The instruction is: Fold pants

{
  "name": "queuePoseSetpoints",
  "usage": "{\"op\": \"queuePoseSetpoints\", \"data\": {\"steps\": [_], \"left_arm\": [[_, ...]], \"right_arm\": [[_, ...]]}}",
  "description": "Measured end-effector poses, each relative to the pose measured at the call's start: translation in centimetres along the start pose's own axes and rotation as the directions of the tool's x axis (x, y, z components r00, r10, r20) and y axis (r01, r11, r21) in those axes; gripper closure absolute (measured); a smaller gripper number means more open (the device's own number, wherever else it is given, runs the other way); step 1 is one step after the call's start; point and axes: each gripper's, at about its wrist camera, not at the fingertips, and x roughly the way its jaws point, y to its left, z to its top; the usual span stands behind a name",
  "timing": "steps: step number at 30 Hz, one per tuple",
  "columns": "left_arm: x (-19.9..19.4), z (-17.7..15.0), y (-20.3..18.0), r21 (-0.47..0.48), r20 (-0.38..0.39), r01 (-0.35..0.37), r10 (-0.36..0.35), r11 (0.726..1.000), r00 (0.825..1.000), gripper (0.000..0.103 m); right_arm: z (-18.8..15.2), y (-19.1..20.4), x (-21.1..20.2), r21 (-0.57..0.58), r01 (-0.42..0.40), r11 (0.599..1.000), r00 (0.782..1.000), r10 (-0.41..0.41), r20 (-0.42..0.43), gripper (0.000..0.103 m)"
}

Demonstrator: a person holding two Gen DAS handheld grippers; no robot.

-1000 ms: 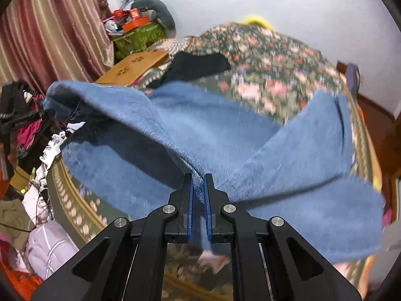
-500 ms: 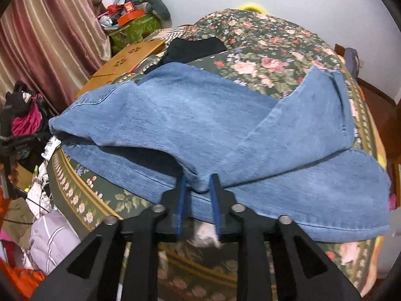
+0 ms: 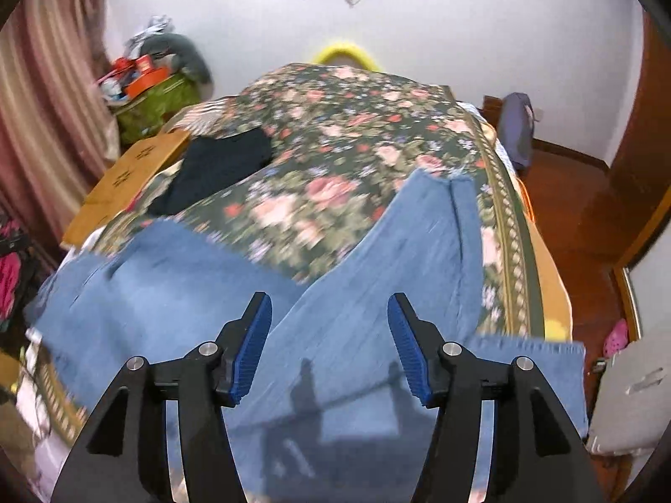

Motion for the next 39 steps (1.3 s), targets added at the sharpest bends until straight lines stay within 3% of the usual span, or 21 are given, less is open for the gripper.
{"op": "queuePoseSetpoints", "data": {"steps": [7, 11, 16, 20, 21, 22, 23, 26, 29, 39], "left_arm": [[6.3, 3.0, -4.5, 0.024, -0.064, 0.016, -0.014, 1.000, 0.998, 0.017], [9.3, 3.5, -5.9, 0.043, -0.095, 0.003, 0.001, 0.999, 0.995, 0.017], [12.1, 3.3, -7.6, 0.096, -0.139, -0.014, 0.027, 0.995, 0.990, 0.017], [13.2, 2.6, -8.4, 0.112, -0.178, 0.006, 0.015, 0.994, 0.984, 0.017], [13.3, 2.6, -8.6, 0.118, -0.185, 0.008, 0.014, 0.993, 0.983, 0.017], [13.5, 2.3, -8.9, 0.127, -0.193, 0.003, 0.022, 0.992, 0.981, 0.017], [13.6, 2.3, -9.2, 0.131, -0.196, 0.000, 0.025, 0.991, 0.980, 0.017], [13.7, 1.6, -10.0, 0.141, -0.224, 0.011, 0.021, 0.990, 0.974, 0.017], [13.3, 0.8, -11.0, 0.167, -0.239, 0.014, 0.027, 0.986, 0.971, 0.017], [11.3, -3.2, -15.6, 0.282, -0.254, 0.009, 0.065, 0.959, 0.965, 0.015]], "right_arm": [[3.5, -3.6, 7.6, 0.067, 0.031, 0.997, 0.998, -0.027, -0.057, 0.049], [5.2, -5.1, 11.8, 0.100, 0.013, 0.995, 0.996, -0.004, -0.086, 0.049], [6.5, -5.8, 16.2, 0.106, 0.049, 0.993, 0.989, -0.033, -0.144, 0.049], [6.0, -6.5, 18.0, 0.145, 0.042, 0.989, 0.989, -0.021, -0.144, 0.067], [5.9, -6.4, 17.9, 0.136, 0.048, 0.990, 0.990, -0.029, -0.135, 0.084], [5.7, -6.3, 17.8, 0.120, 0.052, 0.991, 0.990, -0.036, -0.135, 0.092], [5.8, -6.3, 17.7, 0.111, 0.051, 0.993, 0.990, -0.035, -0.136, 0.093], [5.9, -6.9, 16.4, 0.104, 0.027, 0.994, 0.991, -0.014, -0.131, 0.096], [6.1, -8.3, 13.0, 0.135, 0.015, 0.991, 0.998, -0.007, -0.060, 0.096], [3.0, -15.4, -5.6, 0.202, 0.047, 0.978, 0.984, -0.081, 0.161, 0.097]]}}
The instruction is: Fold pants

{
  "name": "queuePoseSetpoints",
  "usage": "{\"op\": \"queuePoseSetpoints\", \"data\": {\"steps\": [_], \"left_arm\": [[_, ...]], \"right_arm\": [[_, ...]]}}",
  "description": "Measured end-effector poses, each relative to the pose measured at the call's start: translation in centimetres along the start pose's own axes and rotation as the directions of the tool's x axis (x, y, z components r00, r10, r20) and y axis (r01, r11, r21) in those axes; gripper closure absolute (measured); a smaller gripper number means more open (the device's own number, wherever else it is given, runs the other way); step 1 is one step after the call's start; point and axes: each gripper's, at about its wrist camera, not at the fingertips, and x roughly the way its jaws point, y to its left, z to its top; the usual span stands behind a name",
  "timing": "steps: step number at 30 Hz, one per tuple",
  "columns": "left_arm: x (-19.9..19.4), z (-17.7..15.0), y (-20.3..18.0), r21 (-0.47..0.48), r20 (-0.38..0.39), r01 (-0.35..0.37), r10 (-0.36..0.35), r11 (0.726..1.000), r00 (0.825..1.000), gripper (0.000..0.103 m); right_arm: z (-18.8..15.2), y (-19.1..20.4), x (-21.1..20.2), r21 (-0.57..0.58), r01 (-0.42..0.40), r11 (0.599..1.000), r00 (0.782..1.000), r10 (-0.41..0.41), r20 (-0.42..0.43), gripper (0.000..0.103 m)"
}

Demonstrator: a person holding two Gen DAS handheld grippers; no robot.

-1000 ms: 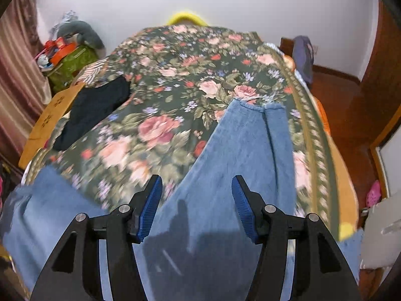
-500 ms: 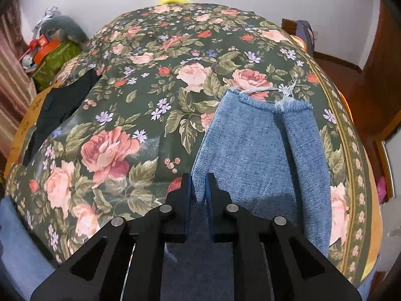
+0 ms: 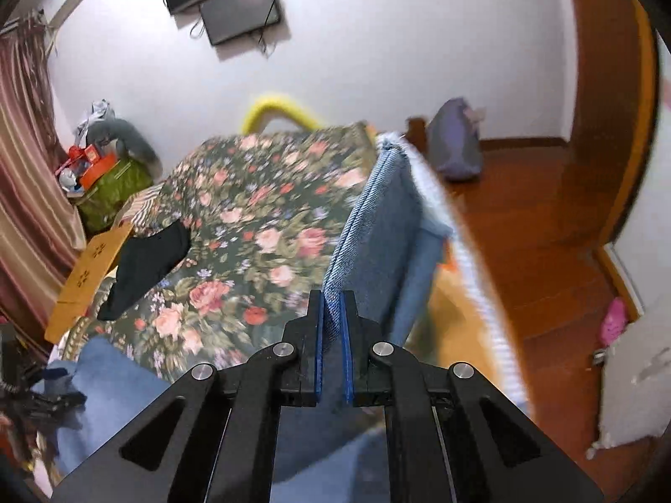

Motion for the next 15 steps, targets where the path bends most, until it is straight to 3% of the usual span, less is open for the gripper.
{"op": "queuePoseSetpoints", "data": {"steps": [6, 11, 15], "left_arm": [[-0.3, -1.6, -2.6, 0.046, 0.017, -0.062, 0.061, 0.997, 0.998, 0.012], [-0.1, -2.5, -2.7, 0.008, 0.008, -0.024, 0.024, 1.000, 1.000, 0.008], [-0.2, -2.9, -3.7, 0.034, 0.042, -0.048, 0.046, 0.998, 0.998, 0.007]], "right_arm": [[-5.3, -4.5, -4.9, 0.023, 0.074, 0.997, 0.997, -0.073, -0.037, 0.097], [-11.6, -7.4, -3.5, 0.109, 0.097, 0.989, 0.985, -0.080, -0.152, 0.097], [-15.6, -8.5, -0.5, 0.179, 0.125, 0.976, 0.971, -0.084, -0.224, 0.097]]}}
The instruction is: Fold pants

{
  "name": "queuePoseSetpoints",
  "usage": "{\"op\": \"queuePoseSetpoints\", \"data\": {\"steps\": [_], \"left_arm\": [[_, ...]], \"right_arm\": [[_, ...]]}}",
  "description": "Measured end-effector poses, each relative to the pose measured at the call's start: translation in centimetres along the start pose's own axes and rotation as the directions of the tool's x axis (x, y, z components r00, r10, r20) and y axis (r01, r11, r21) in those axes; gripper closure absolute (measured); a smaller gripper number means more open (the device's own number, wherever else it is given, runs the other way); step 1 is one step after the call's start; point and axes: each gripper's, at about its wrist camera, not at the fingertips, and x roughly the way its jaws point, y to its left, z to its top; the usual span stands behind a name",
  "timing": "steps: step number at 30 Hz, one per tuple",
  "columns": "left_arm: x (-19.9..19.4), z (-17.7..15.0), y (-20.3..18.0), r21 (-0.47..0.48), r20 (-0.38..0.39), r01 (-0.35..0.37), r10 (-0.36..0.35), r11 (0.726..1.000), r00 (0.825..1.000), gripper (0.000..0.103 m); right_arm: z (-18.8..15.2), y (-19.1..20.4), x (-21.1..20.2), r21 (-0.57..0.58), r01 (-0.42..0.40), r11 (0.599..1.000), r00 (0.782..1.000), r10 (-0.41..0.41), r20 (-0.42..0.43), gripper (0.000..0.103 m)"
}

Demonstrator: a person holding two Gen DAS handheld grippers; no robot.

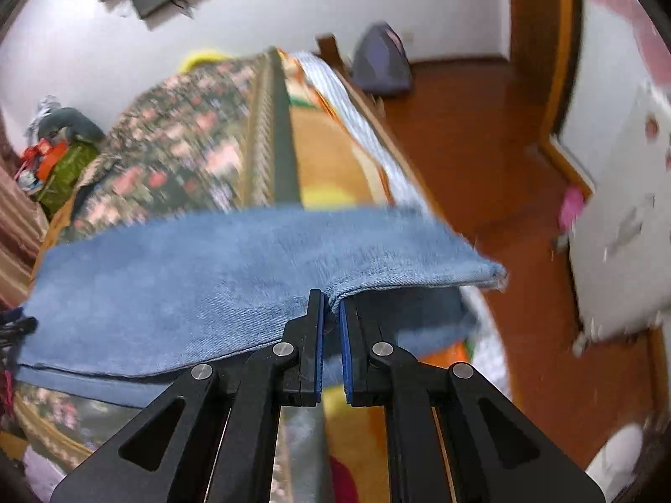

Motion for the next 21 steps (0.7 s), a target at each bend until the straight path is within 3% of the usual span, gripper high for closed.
{"op": "queuePoseSetpoints", "data": {"steps": [4, 6, 11, 16, 21], "left_arm": [[-0.2, -0.2, -0.4, 0.020, 0.019, 0.001, -0.001, 1.000, 1.000, 0.007], [-0.4, -0.2, -0.2, 0.027, 0.020, 0.009, -0.009, 1.000, 1.000, 0.007], [-3.4, -0.1, 2.7, -0.014, 0.118, 0.012, -0.010, 1.000, 0.993, 0.007], [-7.4, -0.1, 9.1, -0.078, 0.223, -0.024, 0.041, 0.997, 0.974, 0.007], [-9.1, -0.6, 18.1, -0.175, 0.230, -0.100, 0.139, 0.980, 0.963, 0.007]], "right_arm": [[-1.3, -0.4, 2.0, 0.052, 0.027, 0.998, 0.999, -0.026, -0.028, 0.096], [-1.0, -0.3, 1.4, 0.066, 0.056, 0.996, 0.998, -0.055, -0.027, 0.085], [0.2, 1.9, -1.4, -0.001, 0.109, 0.994, 0.994, -0.109, -0.032, 0.079], [1.6, 9.2, -4.6, -0.159, 0.036, 0.987, 0.998, -0.026, 0.060, 0.065], [3.5, 19.0, -5.1, -0.305, -0.105, 0.947, 0.986, 0.139, 0.092, 0.064]]}}
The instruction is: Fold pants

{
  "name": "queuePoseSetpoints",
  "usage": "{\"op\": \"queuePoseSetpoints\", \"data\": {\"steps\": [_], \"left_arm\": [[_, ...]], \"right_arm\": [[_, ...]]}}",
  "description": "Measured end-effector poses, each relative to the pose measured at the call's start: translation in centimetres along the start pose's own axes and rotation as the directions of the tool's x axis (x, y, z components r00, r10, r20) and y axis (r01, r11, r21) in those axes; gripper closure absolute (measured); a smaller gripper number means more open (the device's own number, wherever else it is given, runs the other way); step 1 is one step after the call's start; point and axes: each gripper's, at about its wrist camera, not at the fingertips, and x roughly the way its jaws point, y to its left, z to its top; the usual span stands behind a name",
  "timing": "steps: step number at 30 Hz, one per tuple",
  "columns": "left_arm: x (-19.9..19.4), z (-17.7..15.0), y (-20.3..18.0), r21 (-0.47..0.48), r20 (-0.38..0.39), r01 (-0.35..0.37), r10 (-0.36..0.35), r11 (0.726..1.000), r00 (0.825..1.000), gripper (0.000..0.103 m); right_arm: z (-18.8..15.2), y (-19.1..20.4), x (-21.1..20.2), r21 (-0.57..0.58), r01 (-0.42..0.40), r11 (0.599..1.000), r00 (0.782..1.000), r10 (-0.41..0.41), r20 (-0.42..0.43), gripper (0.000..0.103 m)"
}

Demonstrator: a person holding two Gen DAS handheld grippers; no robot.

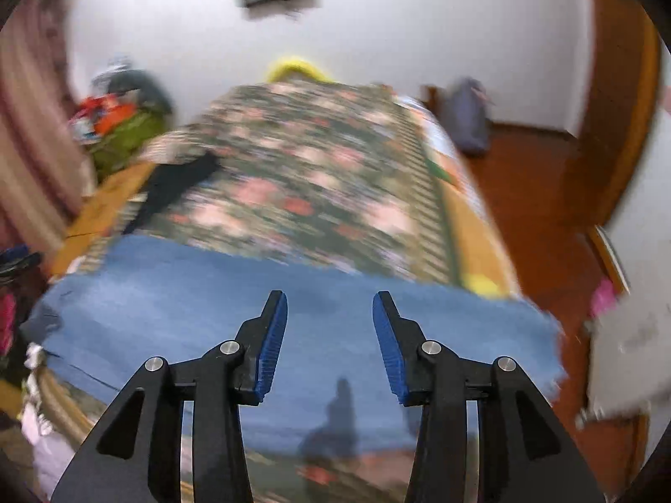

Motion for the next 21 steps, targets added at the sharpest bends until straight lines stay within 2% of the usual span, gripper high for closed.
{"op": "queuePoseSetpoints", "data": {"steps": [3, 6, 11, 13, 16, 18, 20, 21], "left_arm": [[1.1, -0.2, 5.4, -0.071, -0.037, -0.009, 0.006, 0.997, 0.999, 0.007], [3.0, -0.9, 9.6, -0.129, -0.085, -0.011, -0.001, 0.992, 0.996, 0.007], [7.3, -3.4, 13.3, -0.197, -0.168, 0.016, -0.050, 0.980, 0.985, 0.008], [9.3, -4.7, 14.0, -0.225, -0.216, 0.039, -0.089, 0.974, 0.972, 0.020], [12.1, -6.6, 14.4, -0.274, -0.283, 0.099, -0.178, 0.957, 0.943, 0.031], [12.7, -7.8, 14.4, -0.301, -0.296, 0.139, -0.231, 0.943, 0.927, 0.035], [12.7, -8.4, 14.1, -0.314, -0.288, 0.177, -0.272, 0.933, 0.918, 0.043], [12.6, -8.6, 13.9, -0.324, -0.287, 0.204, -0.302, 0.924, 0.909, 0.050]], "right_arm": [[1.9, 5.7, 1.9, -0.091, -0.097, 0.991, 0.995, 0.098, 0.006, 0.059], [3.1, 10.7, 4.6, -0.163, -0.179, 0.970, 0.984, 0.178, -0.021, 0.058], [4.0, 18.0, 10.4, -0.259, -0.264, 0.929, 0.964, 0.246, -0.099, 0.058], [4.2, 20.2, 13.2, -0.271, -0.290, 0.918, 0.955, 0.259, -0.143, 0.058], [4.4, 22.3, 16.3, -0.276, -0.323, 0.905, 0.939, 0.271, -0.210, 0.058], [4.4, 23.4, 18.2, -0.283, -0.328, 0.901, 0.932, 0.260, -0.252, 0.058], [4.4, 24.2, 20.0, -0.292, -0.329, 0.898, 0.924, 0.243, -0.294, 0.058], [4.3, 24.5, 20.7, -0.292, -0.335, 0.896, 0.918, 0.240, -0.315, 0.058]]}}
